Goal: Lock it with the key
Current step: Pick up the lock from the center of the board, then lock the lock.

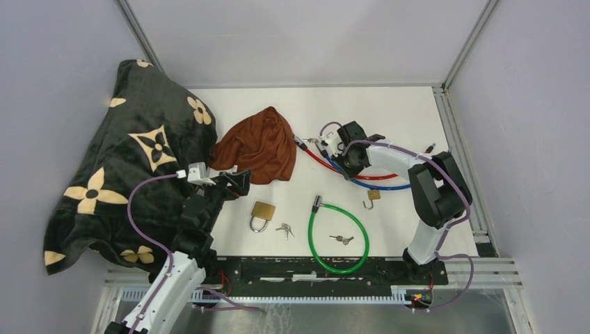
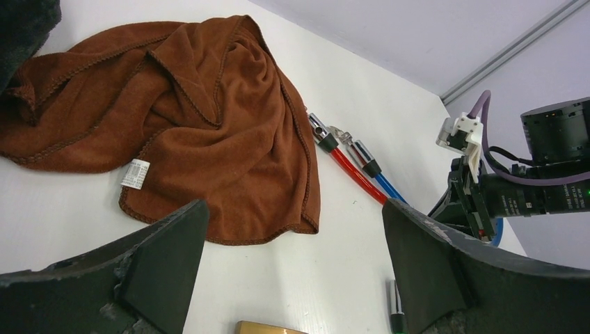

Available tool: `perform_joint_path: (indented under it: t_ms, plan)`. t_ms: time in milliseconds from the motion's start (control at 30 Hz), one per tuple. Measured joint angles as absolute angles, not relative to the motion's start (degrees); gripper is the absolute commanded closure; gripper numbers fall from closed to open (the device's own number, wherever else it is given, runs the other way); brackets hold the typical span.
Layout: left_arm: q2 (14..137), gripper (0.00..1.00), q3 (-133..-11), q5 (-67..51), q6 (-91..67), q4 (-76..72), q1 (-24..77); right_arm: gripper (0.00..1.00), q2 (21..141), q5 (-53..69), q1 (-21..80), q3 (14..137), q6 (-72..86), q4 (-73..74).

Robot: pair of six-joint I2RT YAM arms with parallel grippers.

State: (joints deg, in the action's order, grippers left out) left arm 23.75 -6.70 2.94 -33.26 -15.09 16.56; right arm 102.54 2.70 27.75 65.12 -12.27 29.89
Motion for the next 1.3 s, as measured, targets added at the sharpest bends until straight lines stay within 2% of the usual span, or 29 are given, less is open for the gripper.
perform_joint_path:
  t_ms: [67,333,467,633,733,833,967,1100,1300]
  plan:
    - [23.75,0.00,-6.68,2.92,-33.23,-15.09,16.51,1.00,102.98,3.25,27.73,65.30,-13.04,29.93]
    - [23.75,0.00,-6.66,1.30,-33.21,-15.75,16.45,1.00,102.00,5.08,27.73,66.67,-14.31,31.83]
    - [24.23,0.01,-6.63,-3.70,-32.99,-18.65,16.45,1.00,97.84,7.94,27.75,67.29,-14.85,32.23]
    - [27.40,0.08,-8.29,-15.40,-26.83,-20.93,16.45,1.00,91.02,13.26,27.83,67.37,-15.07,32.47]
    - [33.10,0.05,-14.98,-27.20,-15.49,-18.15,16.97,1.00,86.96,17.78,28.53,65.95,-14.83,31.29]
    - [40.40,0.00,-26.24,-35.51,5.74,-9.13,21.06,1.00,83.92,21.04,30.26,63.29,-14.85,30.70]
    - [51.11,0.00,-38.35,-35.51,37.08,3.40,33.52,1.00,81.43,24.91,32.86,59.79,-14.46,30.33]
    - [60.58,0.01,-41.54,-30.74,58.35,9.91,43.09,1.00,78.52,28.29,34.96,56.60,-13.26,29.04]
    - [69.45,0.29,-41.60,-24.73,73.43,10.48,46.65,1.00,74.67,31.81,37.58,53.67,-11.81,26.44]
